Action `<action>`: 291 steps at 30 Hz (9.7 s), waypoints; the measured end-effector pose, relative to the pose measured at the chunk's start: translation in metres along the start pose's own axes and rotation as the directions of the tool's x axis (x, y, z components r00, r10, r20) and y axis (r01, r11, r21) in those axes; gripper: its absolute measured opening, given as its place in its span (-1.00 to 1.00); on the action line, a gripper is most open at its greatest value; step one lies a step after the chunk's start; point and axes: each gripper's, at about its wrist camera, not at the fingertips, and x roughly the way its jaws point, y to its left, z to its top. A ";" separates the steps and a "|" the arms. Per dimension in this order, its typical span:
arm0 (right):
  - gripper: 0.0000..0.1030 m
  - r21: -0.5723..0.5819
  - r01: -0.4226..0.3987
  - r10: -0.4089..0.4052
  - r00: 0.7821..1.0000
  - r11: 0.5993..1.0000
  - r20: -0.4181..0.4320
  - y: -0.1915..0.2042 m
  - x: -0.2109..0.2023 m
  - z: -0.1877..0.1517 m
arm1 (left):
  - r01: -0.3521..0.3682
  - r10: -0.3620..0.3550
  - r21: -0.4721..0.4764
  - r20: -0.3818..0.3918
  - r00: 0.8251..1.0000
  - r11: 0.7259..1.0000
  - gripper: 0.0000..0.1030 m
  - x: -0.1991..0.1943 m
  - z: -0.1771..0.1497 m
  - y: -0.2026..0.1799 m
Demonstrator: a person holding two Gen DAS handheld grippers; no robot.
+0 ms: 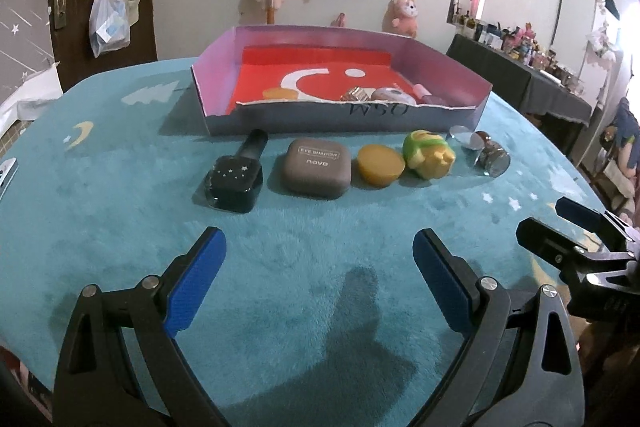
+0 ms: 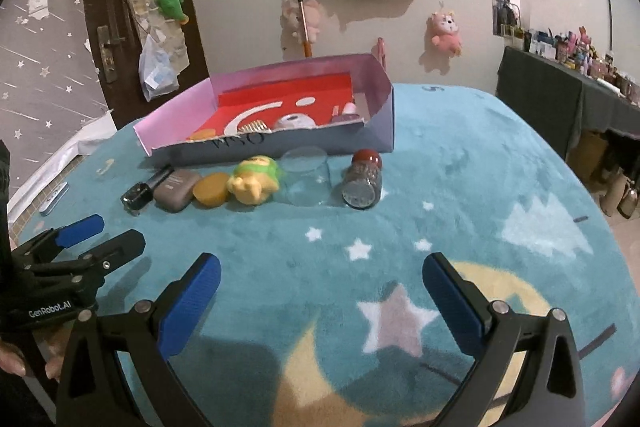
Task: Organize rigid objects
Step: 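Withdraw both tools from the box back toward the table, then grasp the black star nail polish with the left tool while the right tool grasps the red-capped glitter bottle, then lift and carry the nail polish and glitter bottle into the pink box, then lower both items onto the red floor and open both tools, then withdraw both tools from the box back toward the table, then grasp the grey eye shadow compact with the left tool while the right tool grasps the glass cup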
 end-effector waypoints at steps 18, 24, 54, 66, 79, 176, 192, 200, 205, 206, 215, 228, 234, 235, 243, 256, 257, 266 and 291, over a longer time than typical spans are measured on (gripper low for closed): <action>1.00 0.008 0.018 -0.018 1.000 1.000 -0.010 -0.002 0.003 0.004 | -0.014 0.014 0.003 0.004 1.000 1.000 0.86 0.001 0.007 0.005; 1.00 0.029 0.036 -0.035 0.999 0.999 -0.020 -0.012 0.006 0.017 | -0.032 0.031 -0.013 -0.021 0.999 0.999 0.86 0.009 0.016 0.023; 0.90 0.003 0.127 -0.124 0.976 0.992 -0.178 -0.038 0.067 0.071 | -0.042 0.059 0.102 -0.166 0.984 0.994 0.25 0.051 0.056 0.056; 0.32 -0.026 0.086 -0.090 0.971 0.996 -0.220 -0.037 0.091 0.070 | 0.020 -0.007 0.066 -0.192 0.981 0.998 -0.35 0.066 0.057 0.058; -0.31 -0.026 -0.014 0.009 0.985 1.000 -0.174 -0.027 0.072 0.072 | 0.046 -0.039 0.049 -0.136 0.990 0.998 -0.35 0.044 0.066 0.056; -0.37 -0.193 -0.192 0.097 0.904 0.962 -0.417 0.008 0.224 0.193 | 0.163 -0.097 0.150 -0.370 0.924 0.975 -0.35 0.197 0.182 -0.006; -0.37 -0.206 -0.185 0.085 0.906 0.961 -0.415 0.010 0.229 0.197 | 0.145 -0.077 0.166 -0.360 0.930 0.975 -0.35 0.200 0.180 -0.008; -0.36 -0.210 -0.184 0.082 0.906 0.960 -0.416 0.009 0.229 0.197 | 0.153 -0.092 0.142 -0.366 0.926 0.978 -0.34 0.199 0.182 -0.003; -0.36 -0.208 -0.185 0.084 0.904 0.961 -0.418 0.009 0.230 0.197 | 0.153 -0.100 0.120 -0.365 0.926 0.981 -0.07 0.200 0.184 0.000; -0.36 -0.209 -0.185 0.084 0.905 0.960 -0.418 0.009 0.230 0.197 | 0.155 -0.103 0.118 -0.363 0.926 0.981 -0.07 0.199 0.184 0.001; -0.24 -0.205 -0.185 0.091 0.914 0.961 -0.396 0.009 0.219 0.200 | 0.158 -0.122 0.087 -0.322 0.939 0.984 -0.03 0.181 0.192 0.003; 0.40 -0.187 -0.178 0.132 0.963 0.966 -0.235 0.017 0.115 0.207 | 0.138 -0.128 0.067 -0.135 0.983 0.988 0.44 0.079 0.176 0.005; 0.79 -0.188 -0.175 0.150 0.979 0.966 -0.137 0.024 0.053 0.194 | 0.100 -0.097 0.050 -0.055 0.994 0.994 0.60 0.029 0.153 0.011; 0.87 -0.191 -0.175 0.154 0.981 0.966 -0.119 0.025 0.042 0.190 | 0.081 -0.079 0.048 -0.038 0.996 0.996 0.61 0.020 0.148 0.012; 1.00 -0.184 -0.158 0.156 0.987 0.970 -0.026 0.033 -0.029 0.137 | 0.029 -0.031 0.027 0.063 0.998 0.999 0.81 -0.025 0.104 0.008; 1.00 -0.102 -0.060 0.057 0.998 0.993 -0.030 0.019 -0.028 0.058 | 0.006 -0.006 -0.003 0.076 0.997 1.000 0.82 -0.033 0.042 0.007; 1.00 -0.089 -0.063 0.060 0.998 0.994 -0.031 0.017 -0.025 0.055 | 0.009 -0.008 -0.005 0.073 0.997 1.000 0.82 -0.032 0.038 0.007; 1.00 -0.012 -0.065 0.065 0.998 0.998 -0.022 0.001 -0.002 0.037 | 0.002 -0.002 -0.005 0.018 1.000 1.000 0.82 -0.005 0.018 0.006; 1.00 0.019 -0.033 0.033 0.999 0.999 -0.027 -0.009 0.016 0.020 | -0.017 0.017 0.008 -0.009 1.000 1.000 0.82 0.011 0.010 0.005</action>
